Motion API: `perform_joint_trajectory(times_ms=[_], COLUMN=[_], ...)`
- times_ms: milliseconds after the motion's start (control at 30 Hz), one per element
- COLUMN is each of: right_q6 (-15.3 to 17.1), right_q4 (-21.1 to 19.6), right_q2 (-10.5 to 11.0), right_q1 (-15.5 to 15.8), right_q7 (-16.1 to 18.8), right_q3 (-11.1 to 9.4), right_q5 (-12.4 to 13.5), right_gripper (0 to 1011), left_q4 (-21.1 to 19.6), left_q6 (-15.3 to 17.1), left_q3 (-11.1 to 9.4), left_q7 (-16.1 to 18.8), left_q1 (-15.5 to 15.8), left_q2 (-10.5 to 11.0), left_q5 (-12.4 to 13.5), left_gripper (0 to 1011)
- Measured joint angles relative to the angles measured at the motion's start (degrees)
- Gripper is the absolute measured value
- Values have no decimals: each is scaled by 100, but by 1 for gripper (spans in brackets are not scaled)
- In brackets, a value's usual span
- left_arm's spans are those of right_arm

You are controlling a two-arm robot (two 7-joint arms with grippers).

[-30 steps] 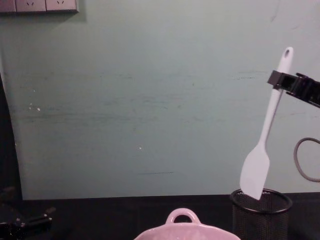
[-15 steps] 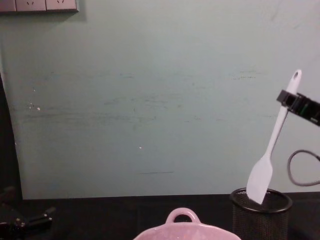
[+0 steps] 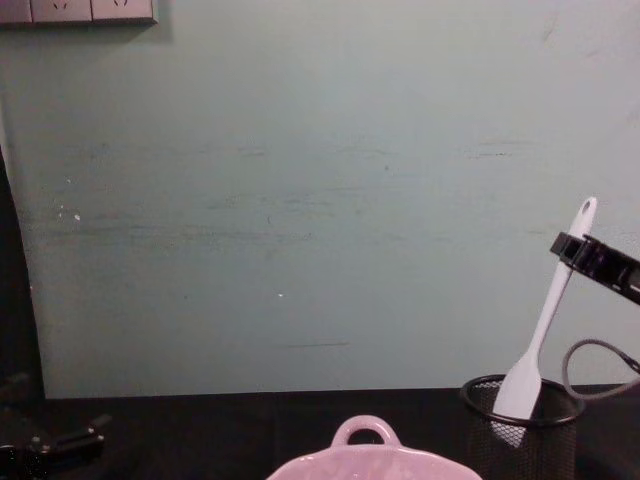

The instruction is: Use the one hand to pick up the spoon and stir the clear water in the bowl.

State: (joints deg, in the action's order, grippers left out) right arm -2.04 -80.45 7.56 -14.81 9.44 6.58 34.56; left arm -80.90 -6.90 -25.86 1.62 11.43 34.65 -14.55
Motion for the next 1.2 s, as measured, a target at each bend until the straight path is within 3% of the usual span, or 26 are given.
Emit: perform_joint_trajectory(times_ms=[1200], right_q6=[189], right_q4=[145], right_q2=[-19], right_q1=[202], right_q7=[-25], right_q3=[-5], right_q5=[-5], right_gripper=[111], left_q4=[0], left_q6=[0], left_q3=[0], left_q7=[0], left_q1=[0], left_q2=[0], left_q5=[0], left_gripper=[1011])
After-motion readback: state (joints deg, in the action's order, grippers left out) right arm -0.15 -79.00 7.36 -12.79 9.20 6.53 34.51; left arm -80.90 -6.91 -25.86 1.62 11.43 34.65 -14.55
